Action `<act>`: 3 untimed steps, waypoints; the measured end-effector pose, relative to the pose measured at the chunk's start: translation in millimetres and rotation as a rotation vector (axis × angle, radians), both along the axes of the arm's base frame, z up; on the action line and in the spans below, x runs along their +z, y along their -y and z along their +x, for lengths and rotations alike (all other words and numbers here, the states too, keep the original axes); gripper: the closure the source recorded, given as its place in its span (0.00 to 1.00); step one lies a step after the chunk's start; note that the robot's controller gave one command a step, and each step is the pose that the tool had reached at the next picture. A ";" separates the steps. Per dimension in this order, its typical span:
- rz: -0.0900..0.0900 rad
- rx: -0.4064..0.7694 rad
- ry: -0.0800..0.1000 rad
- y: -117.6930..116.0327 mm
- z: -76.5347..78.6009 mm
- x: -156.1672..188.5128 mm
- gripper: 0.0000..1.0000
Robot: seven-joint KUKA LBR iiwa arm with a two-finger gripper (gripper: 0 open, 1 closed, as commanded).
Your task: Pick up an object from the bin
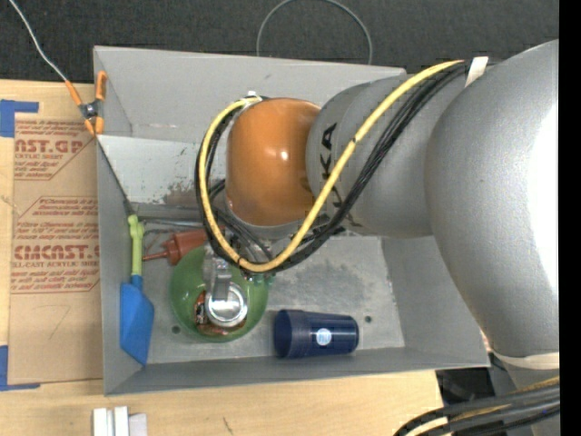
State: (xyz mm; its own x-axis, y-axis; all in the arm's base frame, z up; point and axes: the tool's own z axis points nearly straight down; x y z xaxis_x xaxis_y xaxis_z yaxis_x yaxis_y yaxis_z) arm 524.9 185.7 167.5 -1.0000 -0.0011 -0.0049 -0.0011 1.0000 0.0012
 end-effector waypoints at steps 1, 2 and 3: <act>0.000 0.000 0.000 0.0 0.0 0.0 0.00; 0.004 0.213 0.010 6.9 -6.5 -53.8 0.00; -0.002 0.375 -0.008 7.0 17.7 -77.2 0.00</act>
Offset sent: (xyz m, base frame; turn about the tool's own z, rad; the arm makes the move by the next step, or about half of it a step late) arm -0.0151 -0.0166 -0.0975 -0.3645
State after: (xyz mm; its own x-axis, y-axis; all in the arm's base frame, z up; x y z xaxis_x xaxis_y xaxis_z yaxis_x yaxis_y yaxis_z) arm 542.6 178.7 90.3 -0.9303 -0.3669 0.0031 -0.3669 0.9303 0.0006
